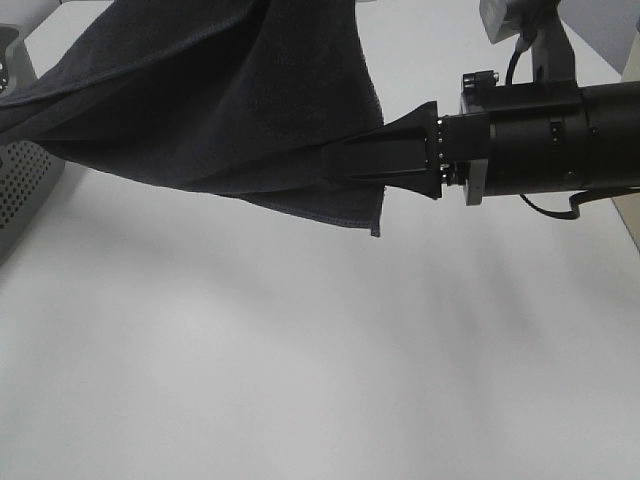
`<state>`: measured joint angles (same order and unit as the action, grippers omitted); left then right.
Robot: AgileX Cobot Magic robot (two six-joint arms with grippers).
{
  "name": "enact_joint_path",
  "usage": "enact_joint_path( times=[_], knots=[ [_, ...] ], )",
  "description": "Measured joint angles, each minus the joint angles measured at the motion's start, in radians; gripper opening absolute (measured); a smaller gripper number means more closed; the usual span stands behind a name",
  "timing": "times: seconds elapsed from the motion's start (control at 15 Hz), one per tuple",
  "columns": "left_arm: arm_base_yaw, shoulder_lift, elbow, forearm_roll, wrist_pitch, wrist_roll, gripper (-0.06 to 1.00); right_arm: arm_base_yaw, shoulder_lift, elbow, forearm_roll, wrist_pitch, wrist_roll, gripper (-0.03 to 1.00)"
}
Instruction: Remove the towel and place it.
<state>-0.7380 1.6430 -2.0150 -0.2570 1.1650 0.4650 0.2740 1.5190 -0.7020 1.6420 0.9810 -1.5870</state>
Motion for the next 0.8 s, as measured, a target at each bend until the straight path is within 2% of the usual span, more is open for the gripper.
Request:
enact_joint_path(
  times=[0.13,0.27,0.47,0.6,0.67,0.73,0.8],
  knots=[
    [0.000,0.000,0.000,0.000,0.001,0.050,0.00,0.000,-0.014,-0.052,-0.141,-0.044,0.182,0.01],
    [0.000,0.000,0.000,0.000,0.013,0.131,0.00,0.000,-0.042,-0.136,-0.314,-0.053,0.418,0.01],
    [0.000,0.000,0.000,0.034,0.048,0.264,0.00,0.000,-0.101,-0.305,-0.634,-0.028,0.797,0.01],
    [0.000,0.000,0.000,0.096,0.051,0.297,0.00,0.000,-0.114,-0.448,-0.862,0.050,1.022,0.01],
    [0.000,0.000,0.000,0.146,0.047,0.302,0.00,0.000,-0.115,-0.522,-0.963,0.086,1.103,0.01],
    [0.000,0.000,0.000,0.172,0.039,0.304,0.00,0.000,-0.115,-0.562,-1.015,0.102,1.140,0.01],
    [0.000,0.000,0.000,0.251,-0.002,0.305,0.00,0.000,-0.115,-0.673,-1.140,0.116,1.223,0.01]
  ],
)
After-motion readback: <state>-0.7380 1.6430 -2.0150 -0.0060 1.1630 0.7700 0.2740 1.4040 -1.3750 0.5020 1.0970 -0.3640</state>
